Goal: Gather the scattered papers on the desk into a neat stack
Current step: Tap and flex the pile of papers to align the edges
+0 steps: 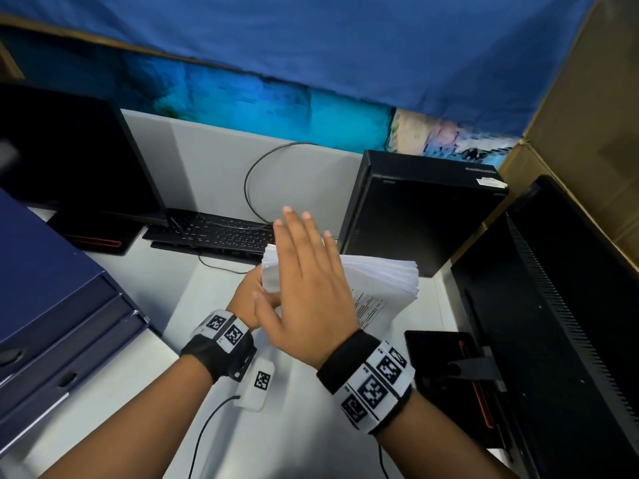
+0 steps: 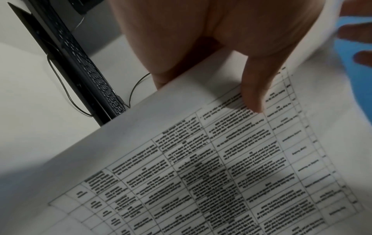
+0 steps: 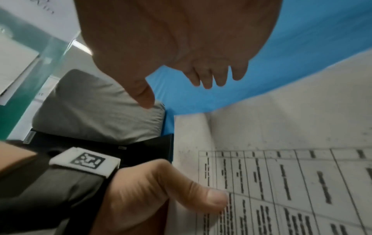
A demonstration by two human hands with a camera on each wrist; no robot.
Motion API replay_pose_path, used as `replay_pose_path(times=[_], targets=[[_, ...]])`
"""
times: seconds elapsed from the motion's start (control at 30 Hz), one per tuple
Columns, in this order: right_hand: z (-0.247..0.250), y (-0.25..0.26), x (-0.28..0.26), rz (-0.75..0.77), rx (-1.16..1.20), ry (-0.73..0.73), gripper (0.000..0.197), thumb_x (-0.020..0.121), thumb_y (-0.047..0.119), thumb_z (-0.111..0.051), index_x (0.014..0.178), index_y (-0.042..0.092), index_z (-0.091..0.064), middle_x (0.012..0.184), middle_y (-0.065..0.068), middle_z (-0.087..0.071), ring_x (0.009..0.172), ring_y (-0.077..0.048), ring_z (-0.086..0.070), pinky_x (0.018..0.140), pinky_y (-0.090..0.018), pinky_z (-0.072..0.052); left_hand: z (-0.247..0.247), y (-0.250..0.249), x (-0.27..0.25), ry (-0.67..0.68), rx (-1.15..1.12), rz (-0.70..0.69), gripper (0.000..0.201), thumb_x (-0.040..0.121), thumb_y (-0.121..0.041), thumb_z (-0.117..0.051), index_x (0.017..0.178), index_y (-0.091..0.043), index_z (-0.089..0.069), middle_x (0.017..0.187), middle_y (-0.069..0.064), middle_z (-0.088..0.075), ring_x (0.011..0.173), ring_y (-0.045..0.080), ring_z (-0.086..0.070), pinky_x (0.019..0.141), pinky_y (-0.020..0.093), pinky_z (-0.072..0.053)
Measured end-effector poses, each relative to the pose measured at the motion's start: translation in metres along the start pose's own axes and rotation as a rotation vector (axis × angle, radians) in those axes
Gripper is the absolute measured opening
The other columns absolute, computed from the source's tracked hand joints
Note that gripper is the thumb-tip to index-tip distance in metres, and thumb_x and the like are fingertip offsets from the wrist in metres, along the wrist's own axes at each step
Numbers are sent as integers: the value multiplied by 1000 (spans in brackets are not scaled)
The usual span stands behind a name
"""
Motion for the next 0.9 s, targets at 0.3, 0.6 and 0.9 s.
replay_pose_path(times=[0.3, 0.6, 0.9], targets=[[9, -24, -18, -142, -129, -18, 86, 82, 35, -56, 153, 4, -18, 162, -13, -18, 152, -27, -7, 122, -46, -3, 5, -9, -7, 61, -118, -130, 36, 71, 4, -77, 104, -8, -71, 97, 2, -77, 92, 15, -73, 83, 29, -56], [19, -68, -42, -339, -297, 18, 82, 73, 37, -70, 145, 14, -39, 153, -4, -40, 145, -25, -32, 118, -61, -3, 9, -5, 0, 65, -72, -75, 35, 73, 2, -78, 105, -9, -72, 101, 5, -77, 97, 22, -72, 87, 35, -57], [-8, -150, -75, -635, 1073, -235, 50, 70, 19, -82, 115, 22, -62, 109, 3, -73, 106, -21, -67, 91, -37, -55, 6, -5, 0, 33, -89, -61, 33, 77, 6, -73, 105, -10, -70, 100, 4, -77, 97, 21, -72, 90, 37, -56]])
Point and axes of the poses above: each hand's wrist, its own x-axis towards the middle knuckle, its own z-axis out of the back of the hand, y = z × x, the point moved 2 cm from there along x, towards the middle knuckle
